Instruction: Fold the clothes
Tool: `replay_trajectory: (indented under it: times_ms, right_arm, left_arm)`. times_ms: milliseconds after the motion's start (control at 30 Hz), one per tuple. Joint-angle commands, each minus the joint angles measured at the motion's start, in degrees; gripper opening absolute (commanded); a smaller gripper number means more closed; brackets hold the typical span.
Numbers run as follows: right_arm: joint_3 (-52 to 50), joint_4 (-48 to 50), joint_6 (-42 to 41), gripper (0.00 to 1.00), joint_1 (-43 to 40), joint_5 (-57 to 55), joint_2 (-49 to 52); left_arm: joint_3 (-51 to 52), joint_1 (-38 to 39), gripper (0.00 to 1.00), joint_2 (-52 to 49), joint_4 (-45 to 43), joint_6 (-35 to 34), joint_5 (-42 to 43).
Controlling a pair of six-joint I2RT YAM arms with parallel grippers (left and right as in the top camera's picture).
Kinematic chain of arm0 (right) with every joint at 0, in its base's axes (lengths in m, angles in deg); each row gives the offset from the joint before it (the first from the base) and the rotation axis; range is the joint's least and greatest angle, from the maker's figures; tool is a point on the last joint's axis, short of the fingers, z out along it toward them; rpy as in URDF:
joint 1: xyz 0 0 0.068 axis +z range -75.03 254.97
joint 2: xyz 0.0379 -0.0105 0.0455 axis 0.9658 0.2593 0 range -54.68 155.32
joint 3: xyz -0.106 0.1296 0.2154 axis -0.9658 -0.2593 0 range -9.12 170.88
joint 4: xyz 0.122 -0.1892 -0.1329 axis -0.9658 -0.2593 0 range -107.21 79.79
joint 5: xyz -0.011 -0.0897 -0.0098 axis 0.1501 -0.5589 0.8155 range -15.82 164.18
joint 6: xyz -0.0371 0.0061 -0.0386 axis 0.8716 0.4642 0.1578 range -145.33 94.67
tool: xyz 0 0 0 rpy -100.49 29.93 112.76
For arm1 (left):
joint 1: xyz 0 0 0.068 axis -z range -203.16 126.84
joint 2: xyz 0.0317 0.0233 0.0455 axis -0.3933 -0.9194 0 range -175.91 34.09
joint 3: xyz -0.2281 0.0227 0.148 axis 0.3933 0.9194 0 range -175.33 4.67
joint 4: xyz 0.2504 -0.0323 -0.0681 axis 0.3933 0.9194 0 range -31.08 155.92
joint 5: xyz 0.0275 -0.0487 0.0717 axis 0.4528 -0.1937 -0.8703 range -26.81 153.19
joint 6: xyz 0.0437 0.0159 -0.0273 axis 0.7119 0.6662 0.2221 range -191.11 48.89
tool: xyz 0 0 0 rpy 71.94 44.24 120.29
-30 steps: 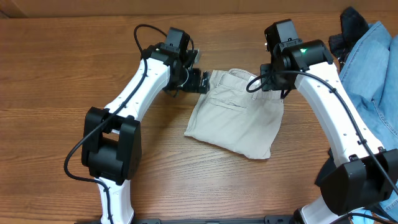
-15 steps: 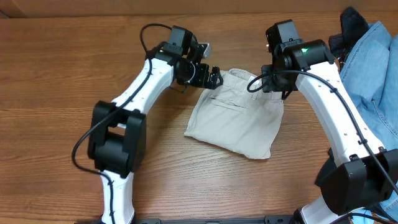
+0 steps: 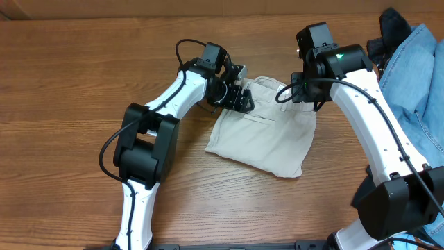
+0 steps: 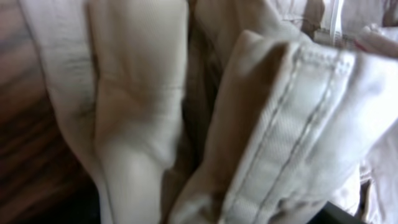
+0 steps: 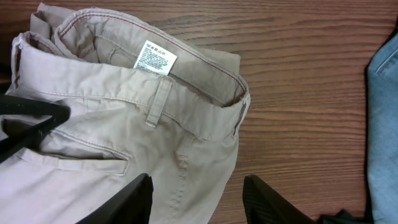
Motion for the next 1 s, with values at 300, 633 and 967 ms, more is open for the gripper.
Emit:
replay_trajectory:
  times_ms: [300, 633, 967]
  right_arm:
    - [-0.20, -0.11, -0.15, 0.50, -0.35, 0.28, -0.07]
    - [-0.20, 0.26, -0.17, 0.50, -0.35, 0.31, -0.07]
    - [-0.20, -0.11, -0.20, 0.50, -0.35, 0.33, -0.07]
  left_arm:
    - [-0.87, -5.77, 0.04, 3.21, 14.97, 2.38, -14.03]
    - [-0.87, -28.24, 0.04, 12.09, 17.27, 5.16, -43.71]
    - [-0.87, -45.24, 0.04, 11.58, 5.60, 9.97, -45.72]
